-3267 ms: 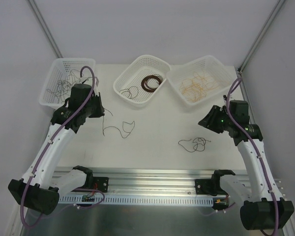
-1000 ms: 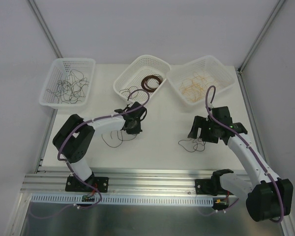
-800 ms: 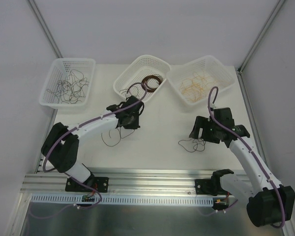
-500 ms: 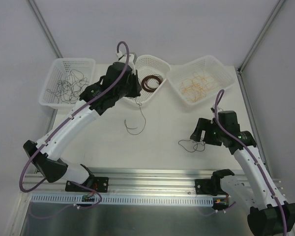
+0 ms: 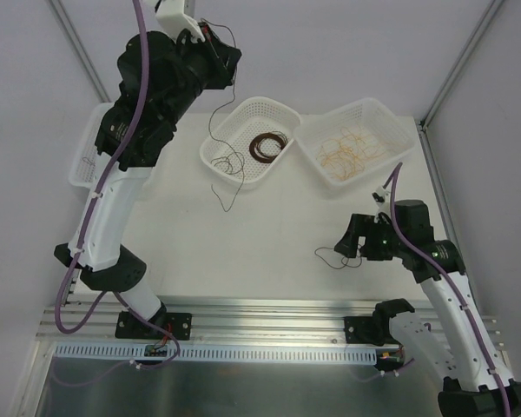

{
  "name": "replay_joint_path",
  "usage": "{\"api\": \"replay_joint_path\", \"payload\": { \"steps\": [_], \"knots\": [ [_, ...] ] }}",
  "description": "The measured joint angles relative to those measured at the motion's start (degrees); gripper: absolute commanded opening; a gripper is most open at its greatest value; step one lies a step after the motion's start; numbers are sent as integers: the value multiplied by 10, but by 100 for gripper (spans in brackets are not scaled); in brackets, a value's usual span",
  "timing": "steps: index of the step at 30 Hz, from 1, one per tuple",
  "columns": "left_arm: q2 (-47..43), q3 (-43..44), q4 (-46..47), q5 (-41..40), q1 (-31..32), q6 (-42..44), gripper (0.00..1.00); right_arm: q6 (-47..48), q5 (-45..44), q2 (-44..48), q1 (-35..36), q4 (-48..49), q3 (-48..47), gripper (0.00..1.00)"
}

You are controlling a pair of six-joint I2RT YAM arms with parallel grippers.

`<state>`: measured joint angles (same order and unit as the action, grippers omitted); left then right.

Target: Untangle the cables

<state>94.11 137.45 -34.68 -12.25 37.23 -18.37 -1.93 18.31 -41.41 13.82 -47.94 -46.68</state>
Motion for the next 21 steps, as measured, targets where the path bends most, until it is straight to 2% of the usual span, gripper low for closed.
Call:
{"api": "replay_joint_path", "payload": {
  "steps": [5, 10, 14, 21],
  "knots": [
    [14, 27, 61, 69, -55, -8, 2, -1, -17, -2, 0, -9, 0, 87],
    [22, -5, 154, 114, -120, -13, 0, -16, -37, 9, 0, -10, 0, 87],
    [71, -9, 215, 147, -168, -18, 0, -27, -55, 30, 0, -10, 0, 87],
    [159, -64, 259, 188, -186, -18, 0, -42, -92, 46, 0, -24, 3, 87]
  ]
}}
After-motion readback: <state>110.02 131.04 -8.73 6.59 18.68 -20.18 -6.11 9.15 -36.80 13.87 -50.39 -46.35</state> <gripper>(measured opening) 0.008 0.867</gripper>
